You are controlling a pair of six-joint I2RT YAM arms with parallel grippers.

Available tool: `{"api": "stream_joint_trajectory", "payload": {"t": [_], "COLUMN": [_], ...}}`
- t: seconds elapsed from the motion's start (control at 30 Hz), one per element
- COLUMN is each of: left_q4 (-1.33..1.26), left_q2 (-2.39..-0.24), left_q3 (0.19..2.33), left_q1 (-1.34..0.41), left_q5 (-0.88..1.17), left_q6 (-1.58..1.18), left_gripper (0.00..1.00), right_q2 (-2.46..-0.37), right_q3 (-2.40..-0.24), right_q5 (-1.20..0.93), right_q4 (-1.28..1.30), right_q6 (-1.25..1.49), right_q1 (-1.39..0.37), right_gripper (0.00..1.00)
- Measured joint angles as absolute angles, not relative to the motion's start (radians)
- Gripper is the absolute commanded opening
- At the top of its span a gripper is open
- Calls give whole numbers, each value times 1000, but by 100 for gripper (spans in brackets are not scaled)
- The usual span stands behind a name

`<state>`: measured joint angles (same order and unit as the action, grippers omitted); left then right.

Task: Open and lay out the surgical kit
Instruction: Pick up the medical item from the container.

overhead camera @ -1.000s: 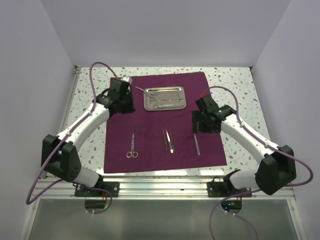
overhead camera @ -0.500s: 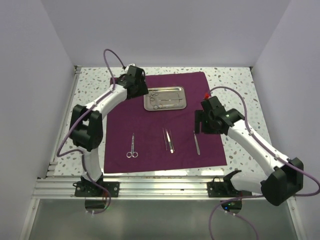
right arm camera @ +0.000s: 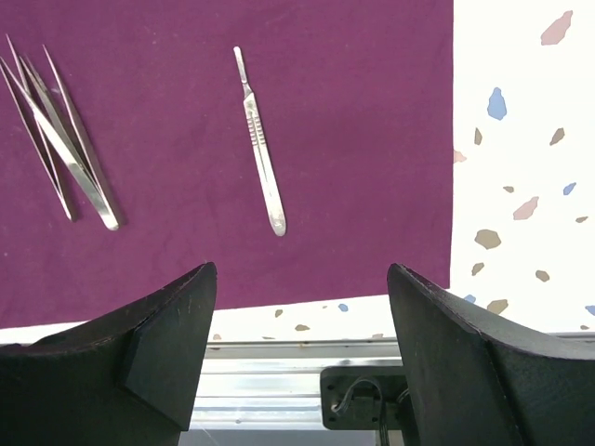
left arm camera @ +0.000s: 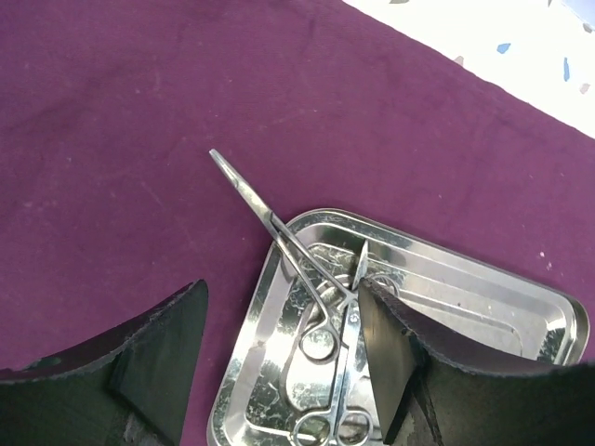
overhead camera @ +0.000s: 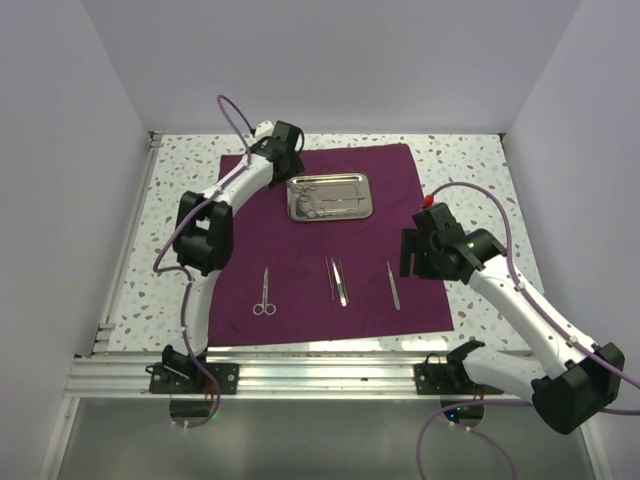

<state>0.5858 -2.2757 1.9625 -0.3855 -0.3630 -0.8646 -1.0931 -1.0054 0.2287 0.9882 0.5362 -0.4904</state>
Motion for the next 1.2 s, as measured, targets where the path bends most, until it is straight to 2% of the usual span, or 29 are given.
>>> {"api": "stream_joint_trajectory", "payload": {"t": [0.53,0.73,0.8,0.93,1.0,1.03,1.1,1.13,1.2], "left_q4": [618,618,617,614,609,606,596,590,579], "left_q2": [-2409,-2453,-2474,-2497,-2503,-2505,-2511,-2514,-2519], "left_q3": [2120,2135,2155,2170,2172,2175,2182,2186,2189], "left_q1": [-344,-338,-337,-333,-329,-326,-320,-317,-311], "left_q5": [-393,-392,-390,-380,-376,-370,-360,-354,-338], "left_q6": [-907,-907,-907,-908,-907,-907,-908,-907,-909], "left_gripper": [68,63,58,38,32,25,17,9,3], "right_q2": [-1252,-1288,-1306,-1345,-1364,-1371,-1384,-1392,-1402], "right_q3": [-1029,-1046,-1051,-1066,-1075,-1079,-1087,-1091,-1098], "right_q5": [241,241,241,241,241,241,241,241,241], "right_q4": [980,972,971,965,960,958,955,952,950], "right_q6": [525,514,511,505,501,499,495,492,489], "right_q1": [-490,-490,-490,-490,-490,-490,-490,-490,-490], "right_gripper": [78,78,78,78,78,78,78,78,78]}}
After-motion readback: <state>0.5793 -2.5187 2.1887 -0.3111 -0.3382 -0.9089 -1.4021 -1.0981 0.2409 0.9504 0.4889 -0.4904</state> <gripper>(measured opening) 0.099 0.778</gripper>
